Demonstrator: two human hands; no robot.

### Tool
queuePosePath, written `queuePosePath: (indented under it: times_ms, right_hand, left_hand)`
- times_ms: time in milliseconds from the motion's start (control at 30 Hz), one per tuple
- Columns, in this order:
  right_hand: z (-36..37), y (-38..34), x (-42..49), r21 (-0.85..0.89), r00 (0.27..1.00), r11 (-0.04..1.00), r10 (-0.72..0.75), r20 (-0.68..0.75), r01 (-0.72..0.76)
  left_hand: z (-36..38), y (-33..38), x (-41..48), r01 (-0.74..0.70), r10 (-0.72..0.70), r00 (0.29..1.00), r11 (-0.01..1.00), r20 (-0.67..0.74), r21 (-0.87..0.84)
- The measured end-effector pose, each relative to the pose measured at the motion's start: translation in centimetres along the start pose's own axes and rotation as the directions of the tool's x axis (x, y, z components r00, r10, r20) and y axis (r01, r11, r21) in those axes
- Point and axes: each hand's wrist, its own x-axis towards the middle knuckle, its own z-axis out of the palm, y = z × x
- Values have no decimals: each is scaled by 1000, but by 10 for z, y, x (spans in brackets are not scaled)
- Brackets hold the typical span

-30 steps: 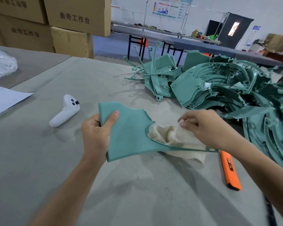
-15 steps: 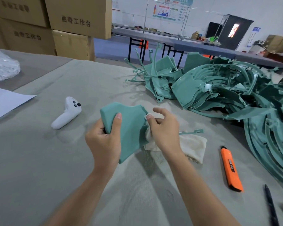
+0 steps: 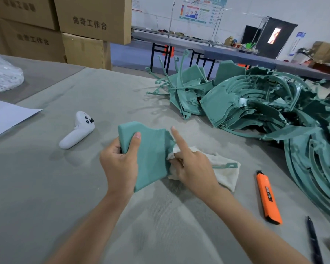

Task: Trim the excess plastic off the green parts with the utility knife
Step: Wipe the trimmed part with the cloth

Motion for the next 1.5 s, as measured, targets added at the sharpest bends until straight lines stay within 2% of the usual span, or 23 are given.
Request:
queuePosePath:
  times_ms: [100, 200, 433, 633, 733, 867, 1000, 1067, 1133, 1200, 1267, 1333, 1400, 1467, 1500]
  right_hand:
    - [7, 0, 0, 253, 978, 952, 195, -69, -172]
    - [15, -2, -2, 295, 972, 932, 232, -35, -212]
    - [3, 11, 0, 118, 996, 989, 91, 14, -92]
    - [-6, 11, 3, 62, 992, 994, 80, 97, -86]
    - [-3, 4, 5, 212, 986, 965, 163, -21, -155]
    - [5, -13, 11, 436, 881, 871, 374, -291, -226]
    - [13, -23, 10, 466, 828, 863, 399, -394, -194]
    - [19, -23, 8, 330, 863, 921, 331, -381, -208]
    - [24, -18, 1, 68, 933, 991, 131, -336, -115]
    - [19, -11, -5, -95, 975, 995, -11, -222, -11]
    - [7, -1, -7, -156, 986, 984, -108, -131, 87]
    - [-7, 5, -8, -150, 983, 979, -155, -102, 139]
    - [-22, 13, -8, 18, 980, 999, -27, -195, 31]
    - [-36, 23, -6, 246, 913, 963, 196, -358, -110]
    - [-41, 25, -3, 291, 878, 946, 258, -403, -144]
  left_hand:
    - [2, 1, -4, 36, -36, 999, 999, 7, -38]
    - [2, 2, -4, 67, -66, 998, 996, 14, -60]
    - [-1, 1, -1, 126, -124, 992, 987, 18, -105]
    - [-1, -1, 2, 134, -132, 991, 980, 20, -149]
    - [2, -2, -3, 106, -111, 993, 981, -26, -161]
    - [7, -6, -6, 132, -147, 988, 967, -53, -217]
    - [7, -6, -7, 121, -136, 989, 968, -53, -220]
    - [4, -6, -5, 113, -130, 989, 973, -72, -201]
    - [-1, -9, 0, 90, -103, 992, 984, -77, -156]
    - [-3, -11, 3, 71, -77, 996, 991, -53, -113]
    - [-1, -11, 2, 45, -47, 999, 998, -28, -38]
    - [0, -10, 1, 13, -12, 1000, 999, -26, 30]
    - [-2, -11, 5, 7, -5, 999, 999, -51, 39]
    - [-4, -11, 10, 35, -35, 996, 999, -87, -12]
    - [-5, -11, 12, 47, -51, 995, 998, -90, -43]
